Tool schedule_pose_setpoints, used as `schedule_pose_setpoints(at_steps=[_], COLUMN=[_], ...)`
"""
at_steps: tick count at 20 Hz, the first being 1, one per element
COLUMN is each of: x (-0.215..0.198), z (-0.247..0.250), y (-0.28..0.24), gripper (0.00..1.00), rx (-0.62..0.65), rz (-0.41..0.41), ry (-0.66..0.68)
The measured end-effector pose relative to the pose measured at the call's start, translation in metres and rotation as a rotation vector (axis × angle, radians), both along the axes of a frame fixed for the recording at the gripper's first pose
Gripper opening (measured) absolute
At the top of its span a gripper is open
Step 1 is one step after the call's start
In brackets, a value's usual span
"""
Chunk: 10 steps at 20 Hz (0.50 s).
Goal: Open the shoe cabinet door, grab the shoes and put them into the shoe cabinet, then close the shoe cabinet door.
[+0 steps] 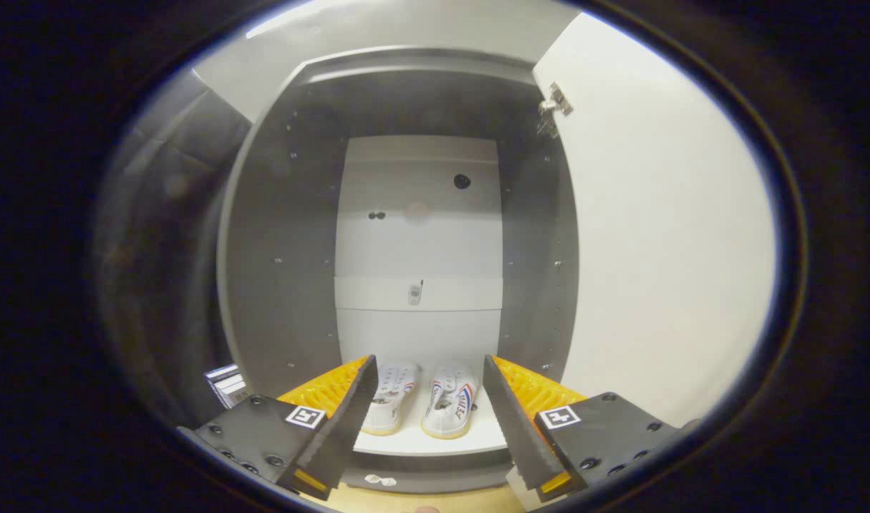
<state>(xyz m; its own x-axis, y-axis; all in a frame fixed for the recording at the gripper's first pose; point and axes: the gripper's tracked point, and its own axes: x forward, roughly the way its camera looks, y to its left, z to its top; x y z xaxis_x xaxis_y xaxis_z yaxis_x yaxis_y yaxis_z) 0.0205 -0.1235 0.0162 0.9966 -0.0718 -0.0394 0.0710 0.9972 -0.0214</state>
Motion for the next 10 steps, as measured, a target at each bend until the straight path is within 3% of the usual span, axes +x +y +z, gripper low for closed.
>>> schedule_pose_setpoints(at_steps=[10], x=[-0.127], z=[0.028], y=[0.002], gripper=[0.93], rx=[-0.024], rz=[0.007], ry=[0.015])
